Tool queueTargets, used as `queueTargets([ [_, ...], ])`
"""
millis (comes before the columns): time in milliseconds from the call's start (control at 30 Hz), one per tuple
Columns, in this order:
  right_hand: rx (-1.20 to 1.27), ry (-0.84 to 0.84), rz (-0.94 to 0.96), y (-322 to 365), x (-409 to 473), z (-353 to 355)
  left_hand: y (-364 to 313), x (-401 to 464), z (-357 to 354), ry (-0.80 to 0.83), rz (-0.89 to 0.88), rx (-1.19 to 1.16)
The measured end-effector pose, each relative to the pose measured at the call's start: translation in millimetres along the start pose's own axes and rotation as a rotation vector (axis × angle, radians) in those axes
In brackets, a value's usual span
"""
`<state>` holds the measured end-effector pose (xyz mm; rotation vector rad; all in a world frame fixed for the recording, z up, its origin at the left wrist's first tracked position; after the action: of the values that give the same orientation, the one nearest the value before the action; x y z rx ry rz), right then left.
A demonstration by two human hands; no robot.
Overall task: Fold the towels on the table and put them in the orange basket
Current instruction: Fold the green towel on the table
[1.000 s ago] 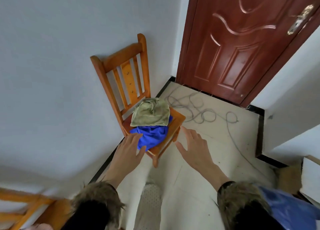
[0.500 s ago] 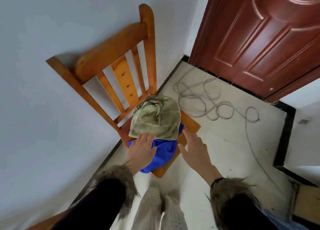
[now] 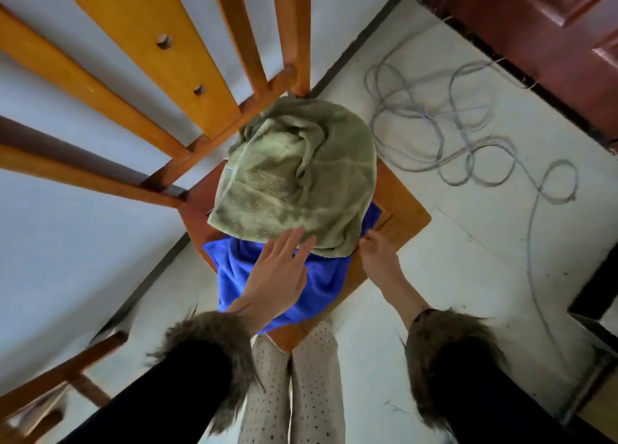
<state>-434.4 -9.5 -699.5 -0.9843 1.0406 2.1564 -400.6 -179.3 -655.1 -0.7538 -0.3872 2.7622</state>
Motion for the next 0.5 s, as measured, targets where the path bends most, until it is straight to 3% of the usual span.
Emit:
queueTargets([
  [167, 0.433, 0.010, -0.240, -9, 19, -6, -6, 15, -14, 0.040, 0.018, -0.060],
  [300, 0.471, 0.028, -0.320, 1, 16, 2, -12, 23, 2, -0.059, 0.020, -0.116],
  [367, 0.478, 0.044, -0.280, 10, 10, 7, -21, 27, 16, -0.131, 0.006, -0.175],
  [500, 0.288, 0.052, -0.008, 47, -17, 22, -34, 32, 31, -0.176, 0.103, -0.284],
])
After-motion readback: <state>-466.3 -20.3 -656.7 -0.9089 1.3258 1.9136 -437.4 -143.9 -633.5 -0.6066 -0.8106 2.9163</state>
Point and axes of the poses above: each hand's wrist, its own x-axis towards the middle knuckle, its own z-axis out of the back of the hand, y = z × x, the point moved 8 cm from there along x, towards the middle knuckle, and after that the axes turned 1 degree about -z, right-handed, at the moved point
